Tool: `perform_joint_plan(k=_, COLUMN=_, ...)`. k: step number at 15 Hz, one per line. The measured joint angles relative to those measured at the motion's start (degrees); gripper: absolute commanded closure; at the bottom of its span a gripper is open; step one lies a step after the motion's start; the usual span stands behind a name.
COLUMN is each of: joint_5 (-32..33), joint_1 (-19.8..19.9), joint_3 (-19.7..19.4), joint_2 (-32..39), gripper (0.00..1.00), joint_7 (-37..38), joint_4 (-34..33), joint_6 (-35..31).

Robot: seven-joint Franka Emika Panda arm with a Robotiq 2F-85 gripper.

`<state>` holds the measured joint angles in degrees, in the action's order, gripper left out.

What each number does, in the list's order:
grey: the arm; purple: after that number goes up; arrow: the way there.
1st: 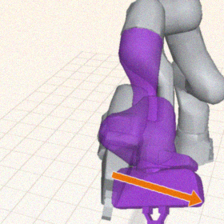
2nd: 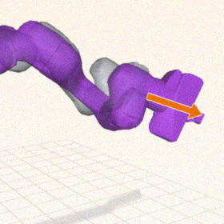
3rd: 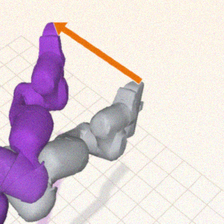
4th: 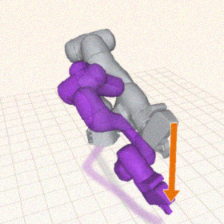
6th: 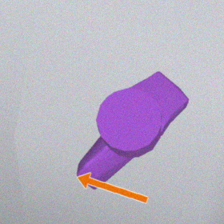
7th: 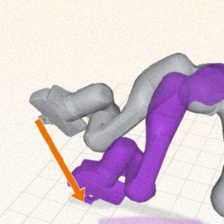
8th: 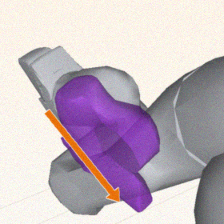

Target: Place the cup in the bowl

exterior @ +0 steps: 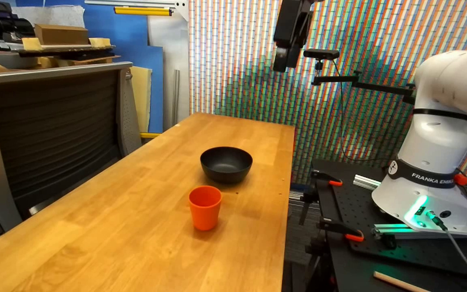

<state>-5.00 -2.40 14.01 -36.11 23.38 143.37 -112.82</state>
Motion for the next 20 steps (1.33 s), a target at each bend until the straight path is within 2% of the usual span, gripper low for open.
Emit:
perform_joint_plan(k=4, joint_5=4.94, joint_1=3.78, joint_3=4.40, joint_2=13.56, gripper=0.00, joint_7=2.84, joint_4=-3.26, joint_6=-3.34)
perform_joint_plan(k=8, joint_5=9.54, joint_1=5.34, joint_3=6.87, joint_2=28.60, gripper=0.00, joint_7=3.90, joint_4=-11.21, joint_6=-7.03)
perform_joint_plan(k=13, joint_5=11.80, joint_1=0.53, joint_3=1.85, joint_2=45.24, gripper=0.00, joint_7=3.97, joint_4=-21.72, joint_6=-8.12)
perform_joint_plan(k=16, joint_5=10.52, joint_1=-2.21, joint_3=-1.23, joint_2=53.13, gripper=0.00, joint_7=2.58, joint_4=-26.79, joint_6=-8.12)
perform_joint_plan(k=20, joint_5=6.55, joint_1=-4.19, joint_3=-3.17, joint_2=60.44, gripper=0.00, joint_7=0.00, joint_4=-31.36, joint_6=-7.83)
